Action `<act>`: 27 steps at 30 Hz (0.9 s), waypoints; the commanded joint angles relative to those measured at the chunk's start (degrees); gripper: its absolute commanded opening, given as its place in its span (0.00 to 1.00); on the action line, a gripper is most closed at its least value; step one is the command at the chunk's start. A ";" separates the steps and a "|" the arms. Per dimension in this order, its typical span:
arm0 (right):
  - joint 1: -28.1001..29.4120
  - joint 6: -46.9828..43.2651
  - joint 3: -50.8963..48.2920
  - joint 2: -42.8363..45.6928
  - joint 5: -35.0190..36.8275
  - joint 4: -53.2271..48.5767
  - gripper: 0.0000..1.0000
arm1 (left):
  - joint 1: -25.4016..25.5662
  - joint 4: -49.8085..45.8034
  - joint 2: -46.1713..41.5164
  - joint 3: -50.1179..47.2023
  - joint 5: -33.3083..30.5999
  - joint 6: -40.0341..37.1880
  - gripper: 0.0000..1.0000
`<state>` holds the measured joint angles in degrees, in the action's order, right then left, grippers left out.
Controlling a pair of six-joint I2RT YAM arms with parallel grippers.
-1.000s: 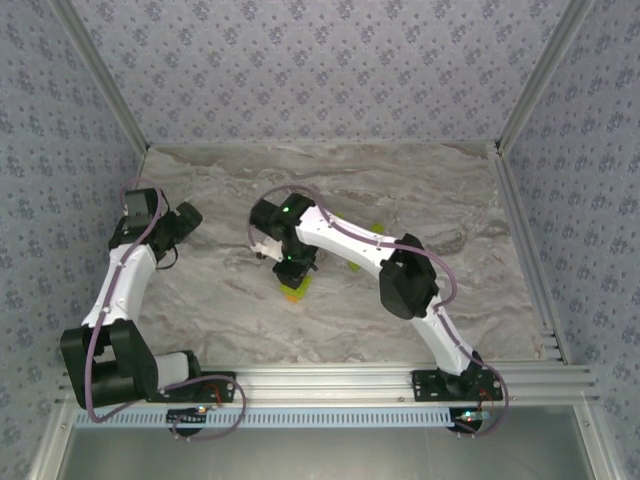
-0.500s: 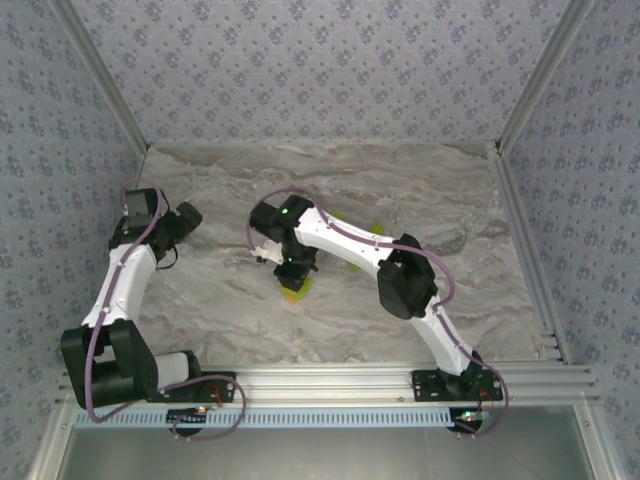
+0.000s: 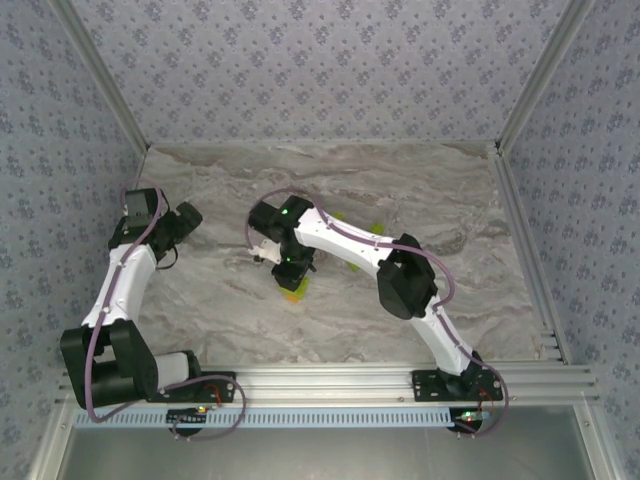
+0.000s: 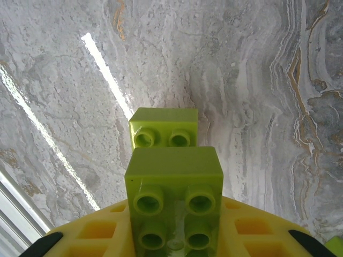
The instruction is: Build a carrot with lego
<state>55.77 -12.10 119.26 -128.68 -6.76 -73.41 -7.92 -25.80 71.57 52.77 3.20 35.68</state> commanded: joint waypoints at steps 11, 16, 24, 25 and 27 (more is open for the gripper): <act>0.37 0.32 -2.77 -1.47 -2.70 2.00 0.33 | -0.39 -0.65 -0.04 1.72 0.05 0.09 0.95; 0.31 0.36 -4.45 -1.59 -3.17 2.65 0.33 | -0.35 -0.68 -0.03 1.67 0.05 0.09 0.95; 0.50 0.42 -5.97 -1.39 -3.11 3.03 0.33 | -0.35 -0.64 0.06 1.66 0.06 0.02 0.95; 0.53 0.41 -6.14 -1.48 -2.93 2.98 0.33 | -0.38 -0.58 0.06 1.70 0.01 0.08 0.95; 0.57 0.41 -6.82 -1.44 -2.60 3.01 0.33 | -0.38 -0.69 -0.01 1.69 0.01 0.08 0.95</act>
<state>55.77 -11.88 115.22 -128.25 -9.47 -68.95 -7.94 -25.78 71.57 52.77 3.20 35.68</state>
